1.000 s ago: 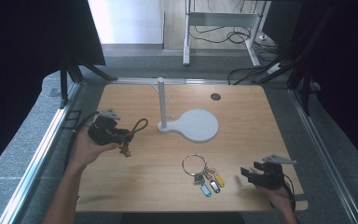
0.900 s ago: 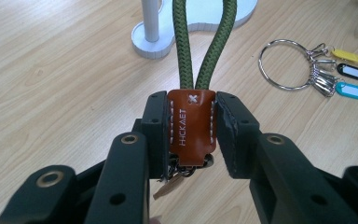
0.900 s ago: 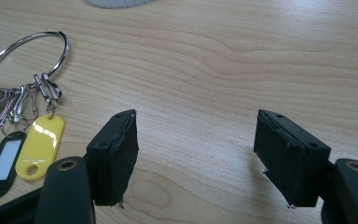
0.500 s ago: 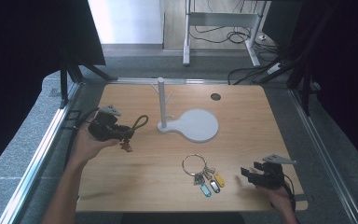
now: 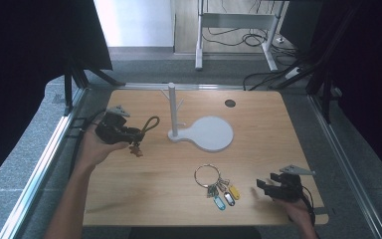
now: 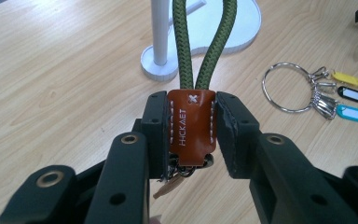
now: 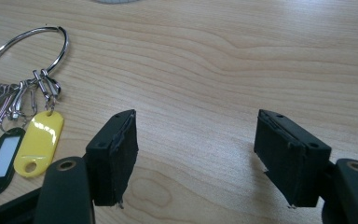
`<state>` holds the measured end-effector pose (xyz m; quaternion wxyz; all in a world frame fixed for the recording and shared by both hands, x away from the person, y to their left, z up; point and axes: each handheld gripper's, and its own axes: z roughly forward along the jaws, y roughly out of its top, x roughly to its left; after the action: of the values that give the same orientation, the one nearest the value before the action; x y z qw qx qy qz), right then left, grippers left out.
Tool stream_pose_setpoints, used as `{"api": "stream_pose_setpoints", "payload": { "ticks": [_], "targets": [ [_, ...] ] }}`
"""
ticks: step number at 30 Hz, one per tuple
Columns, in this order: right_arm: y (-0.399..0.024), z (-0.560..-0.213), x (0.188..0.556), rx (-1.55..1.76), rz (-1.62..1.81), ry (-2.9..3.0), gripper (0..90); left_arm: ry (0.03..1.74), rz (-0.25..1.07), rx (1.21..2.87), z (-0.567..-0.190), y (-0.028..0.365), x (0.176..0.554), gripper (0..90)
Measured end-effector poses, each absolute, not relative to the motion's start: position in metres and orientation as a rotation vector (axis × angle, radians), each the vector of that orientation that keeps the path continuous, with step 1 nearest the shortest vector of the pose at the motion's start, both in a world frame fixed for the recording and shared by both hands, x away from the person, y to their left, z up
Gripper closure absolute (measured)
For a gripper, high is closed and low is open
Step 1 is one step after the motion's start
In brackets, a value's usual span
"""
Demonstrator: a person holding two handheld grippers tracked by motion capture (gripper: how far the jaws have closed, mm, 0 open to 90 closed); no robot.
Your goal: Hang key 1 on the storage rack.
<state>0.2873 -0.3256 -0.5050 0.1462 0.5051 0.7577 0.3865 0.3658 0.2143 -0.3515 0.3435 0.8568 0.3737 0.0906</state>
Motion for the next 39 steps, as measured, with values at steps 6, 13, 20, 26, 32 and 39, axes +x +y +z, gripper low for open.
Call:
{"api": "stream_pose_setpoints", "payload": {
  "ticks": [6,13,20,26,32,39],
  "targets": [
    [-0.326,-0.505,0.287,1.451,1.113,2.178,30.4,0.968,0.231,2.208,-0.349,0.215,0.369,66.9],
    [-0.327,-0.505,0.287,1.454,1.112,2.178,30.6,0.968,0.24,2.2,-0.348,0.212,0.375,66.9],
    [-0.326,-0.505,0.287,1.444,1.113,2.175,30.7,0.96,0.219,2.191,-0.344,0.204,0.386,66.9],
    [-0.326,-0.505,0.287,1.443,1.106,2.183,30.7,0.962,0.213,2.171,-0.341,0.196,0.393,66.9],
    [-0.325,-0.505,0.287,1.433,1.114,2.186,30.7,0.973,0.205,2.153,-0.337,0.199,0.398,66.9],
    [-0.323,-0.505,0.287,1.421,1.111,2.198,30.7,0.979,0.191,2.136,-0.332,0.2,0.401,66.9]
  ]
}}
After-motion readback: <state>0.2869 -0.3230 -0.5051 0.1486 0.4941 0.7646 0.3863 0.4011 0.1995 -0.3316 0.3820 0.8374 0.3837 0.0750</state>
